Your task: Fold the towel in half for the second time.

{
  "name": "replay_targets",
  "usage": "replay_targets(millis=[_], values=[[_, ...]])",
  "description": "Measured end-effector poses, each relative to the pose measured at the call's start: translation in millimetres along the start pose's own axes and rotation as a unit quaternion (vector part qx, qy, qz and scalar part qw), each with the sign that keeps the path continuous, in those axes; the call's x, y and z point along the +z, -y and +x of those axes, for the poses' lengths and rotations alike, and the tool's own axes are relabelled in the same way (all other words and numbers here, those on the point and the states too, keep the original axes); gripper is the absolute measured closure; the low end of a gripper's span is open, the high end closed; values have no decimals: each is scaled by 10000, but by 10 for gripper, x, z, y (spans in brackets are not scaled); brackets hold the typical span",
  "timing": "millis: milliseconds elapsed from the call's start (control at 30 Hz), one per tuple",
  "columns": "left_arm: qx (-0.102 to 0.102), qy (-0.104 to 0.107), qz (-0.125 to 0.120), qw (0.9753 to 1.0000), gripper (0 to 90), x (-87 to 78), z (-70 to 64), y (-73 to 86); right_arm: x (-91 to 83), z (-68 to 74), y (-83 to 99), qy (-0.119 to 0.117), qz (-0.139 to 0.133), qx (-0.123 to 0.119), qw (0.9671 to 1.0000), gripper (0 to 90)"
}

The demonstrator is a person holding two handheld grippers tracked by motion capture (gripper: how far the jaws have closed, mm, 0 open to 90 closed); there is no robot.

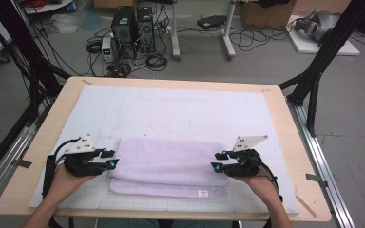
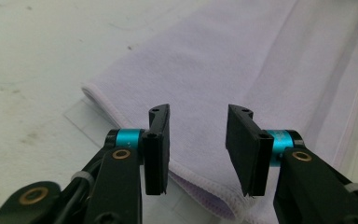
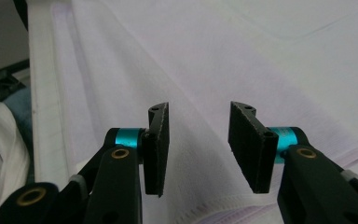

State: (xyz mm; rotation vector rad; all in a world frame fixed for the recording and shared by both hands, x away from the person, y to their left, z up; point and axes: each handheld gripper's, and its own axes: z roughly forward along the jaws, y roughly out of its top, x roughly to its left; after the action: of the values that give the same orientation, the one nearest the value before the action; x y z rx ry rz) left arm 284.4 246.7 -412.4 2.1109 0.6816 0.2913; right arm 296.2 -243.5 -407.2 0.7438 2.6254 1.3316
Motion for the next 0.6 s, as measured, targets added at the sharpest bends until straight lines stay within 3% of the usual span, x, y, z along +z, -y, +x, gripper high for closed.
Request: replay_targets(millis=[167,267,333,433,600], values=[[-57,188,334,9992,598,140,-88,180,103,60,176,-248,453,-48,9987,633],[-88,209,279,9994,592,121,-111,213,53,89,179,-260,337,-40,9991,620],[-73,204,142,9997,592,60,-116,182,-15,119,122,-236,105,-85,9996,619],[-44,165,-1,9999,596,-26,-118,136,-68,181,30,-253,-42,-240,9994,620],[13,237,178,9996,617,-8,-163,211,63,259,102,-394,229,-374,9983,615]])
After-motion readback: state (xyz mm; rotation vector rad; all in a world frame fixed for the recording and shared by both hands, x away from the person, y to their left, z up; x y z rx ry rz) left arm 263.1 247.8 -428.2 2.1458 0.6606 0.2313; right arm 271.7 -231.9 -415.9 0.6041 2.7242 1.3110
